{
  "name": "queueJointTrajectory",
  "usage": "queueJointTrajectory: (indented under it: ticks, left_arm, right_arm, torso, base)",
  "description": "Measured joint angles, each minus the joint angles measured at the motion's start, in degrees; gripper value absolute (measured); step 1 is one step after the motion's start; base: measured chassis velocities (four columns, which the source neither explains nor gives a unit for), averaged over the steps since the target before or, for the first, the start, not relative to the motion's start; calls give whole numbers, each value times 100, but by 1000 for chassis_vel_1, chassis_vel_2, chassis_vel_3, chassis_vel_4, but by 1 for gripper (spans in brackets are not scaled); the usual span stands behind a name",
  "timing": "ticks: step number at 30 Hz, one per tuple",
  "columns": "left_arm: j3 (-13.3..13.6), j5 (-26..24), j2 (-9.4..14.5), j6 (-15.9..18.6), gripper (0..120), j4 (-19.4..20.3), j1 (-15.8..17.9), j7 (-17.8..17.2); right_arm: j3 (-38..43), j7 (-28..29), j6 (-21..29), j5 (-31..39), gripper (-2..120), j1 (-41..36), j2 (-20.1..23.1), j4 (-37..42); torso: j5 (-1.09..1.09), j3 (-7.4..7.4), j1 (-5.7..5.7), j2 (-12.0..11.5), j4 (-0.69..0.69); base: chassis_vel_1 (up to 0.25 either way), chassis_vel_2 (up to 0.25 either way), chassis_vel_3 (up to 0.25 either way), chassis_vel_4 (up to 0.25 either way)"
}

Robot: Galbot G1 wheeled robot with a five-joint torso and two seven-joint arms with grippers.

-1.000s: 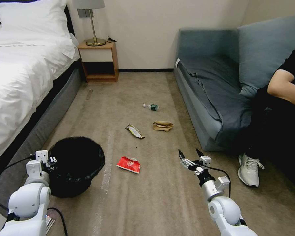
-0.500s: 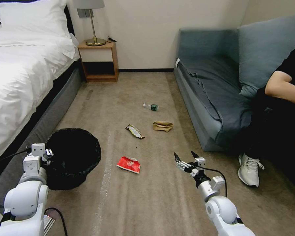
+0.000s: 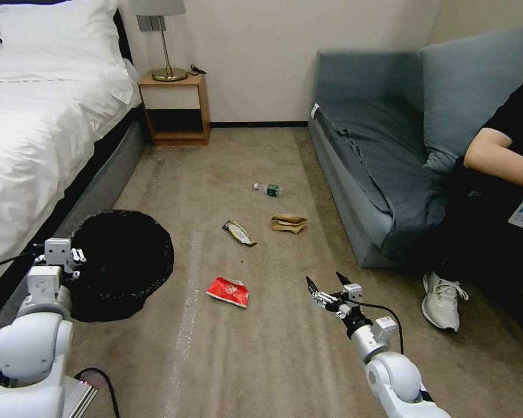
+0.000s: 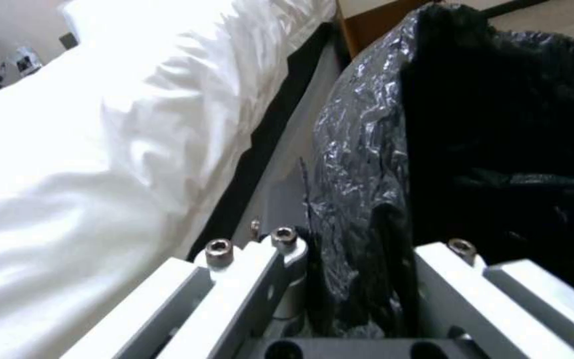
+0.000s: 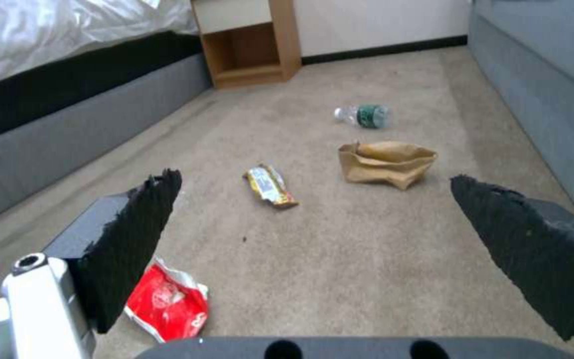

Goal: Pick up the trash bin, then pick up the garbage on the floor and place it into the trash bin.

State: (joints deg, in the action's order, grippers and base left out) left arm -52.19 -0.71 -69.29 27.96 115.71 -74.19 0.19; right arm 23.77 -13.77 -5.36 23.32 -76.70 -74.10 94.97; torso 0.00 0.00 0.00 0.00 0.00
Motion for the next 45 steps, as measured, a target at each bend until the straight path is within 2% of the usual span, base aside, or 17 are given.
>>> queueJointTrajectory:
  ticks: [6,14,23,30,45]
  left_arm:
    - [-85,-126,161,19,5,-80,67,27]
    - [-125,-211,254,25,5,-182,146,28]
    - [-99,-241,262,14,5,-270,239,27]
    - [-41,-278,230,40,5,-251,225,30]
    - [-94,-318,248,3,5,-227,170,29]
  right_arm:
    - [-24,-39,-89,-130,100,35,-55,-8]
    - [-54,-32,-89,-151,100,137,-79,-55]
    - [-84,-17,-114,-141,100,293,-78,-139]
    - [-118,36,-113,-140,100,367,-79,-163]
    - [-149,113,-101,-149,100,335,-65,-141]
  torso:
    - [0,0,0,0,0]
    - [0,0,0,0,0]
    - [0,0,0,0,0]
    - [0,0,0,0,0]
    - [0,0,0,0,0]
  base:
    - [0,0,0,0]
    - [0,0,0,0]
    - [0,0,0,0]
    - [0,0,0,0]
    - [-44,49,41,-43]
